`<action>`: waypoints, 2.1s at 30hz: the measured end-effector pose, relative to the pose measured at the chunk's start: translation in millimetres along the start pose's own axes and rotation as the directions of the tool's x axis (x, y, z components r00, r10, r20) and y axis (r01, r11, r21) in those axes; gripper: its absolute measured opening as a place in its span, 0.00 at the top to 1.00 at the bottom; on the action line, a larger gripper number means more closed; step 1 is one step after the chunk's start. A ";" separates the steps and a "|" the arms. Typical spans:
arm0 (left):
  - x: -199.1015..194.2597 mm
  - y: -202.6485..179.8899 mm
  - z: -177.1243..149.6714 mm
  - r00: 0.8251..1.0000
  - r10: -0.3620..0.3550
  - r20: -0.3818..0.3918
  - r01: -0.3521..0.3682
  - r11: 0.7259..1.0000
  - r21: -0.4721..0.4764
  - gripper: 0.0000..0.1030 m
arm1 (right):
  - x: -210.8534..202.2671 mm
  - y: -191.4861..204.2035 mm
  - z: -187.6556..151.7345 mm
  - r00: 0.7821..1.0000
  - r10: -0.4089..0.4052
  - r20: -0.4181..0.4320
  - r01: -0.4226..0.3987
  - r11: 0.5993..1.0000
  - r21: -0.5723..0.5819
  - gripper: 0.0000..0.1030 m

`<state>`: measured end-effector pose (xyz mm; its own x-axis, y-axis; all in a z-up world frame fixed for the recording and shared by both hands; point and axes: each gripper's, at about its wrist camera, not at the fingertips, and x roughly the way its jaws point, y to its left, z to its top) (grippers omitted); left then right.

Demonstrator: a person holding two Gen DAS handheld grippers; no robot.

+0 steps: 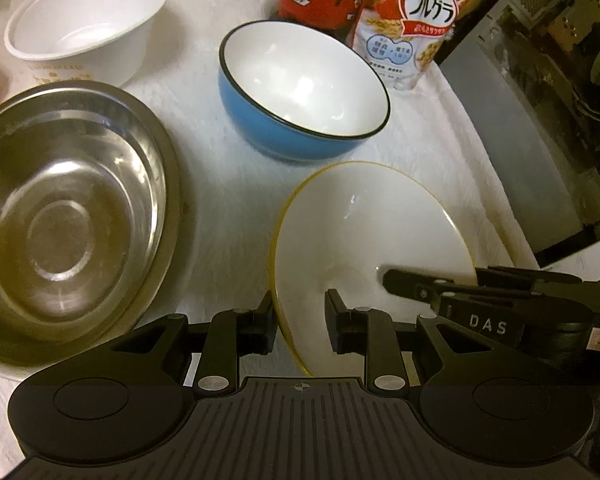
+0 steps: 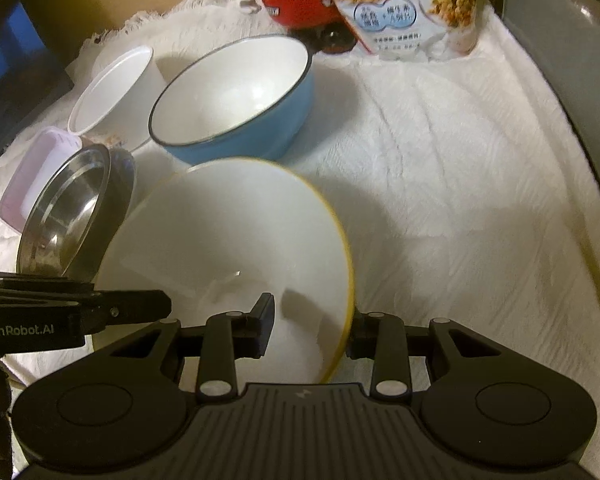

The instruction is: Organize plates and bowls

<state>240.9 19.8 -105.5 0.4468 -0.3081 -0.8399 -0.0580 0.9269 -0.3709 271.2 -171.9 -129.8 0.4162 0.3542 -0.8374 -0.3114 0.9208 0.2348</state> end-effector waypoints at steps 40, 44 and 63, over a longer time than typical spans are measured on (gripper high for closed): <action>-49.7 30.8 97.1 0.973 -0.006 0.231 0.000 1.000 0.028 0.76 | -52.5 -0.6 80.1 0.974 -0.063 0.220 0.083 0.993 -0.085 0.40; -35.9 32.0 117.3 0.973 0.011 0.229 -0.024 0.998 0.053 0.76 | -32.0 -6.3 100.6 0.989 -0.014 0.146 0.018 1.000 -0.021 0.40; 43.6 44.2 151.2 0.991 0.124 0.046 -0.125 0.992 0.002 0.74 | 61.1 -11.7 140.5 0.997 0.048 -0.052 -0.045 0.998 0.049 0.53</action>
<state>392.8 79.7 -98.5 0.4768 -0.1802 -0.8603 -0.1112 0.9585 -0.2624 420.3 -138.1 -114.4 0.3556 0.3888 -0.8499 -0.2879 0.9107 0.2961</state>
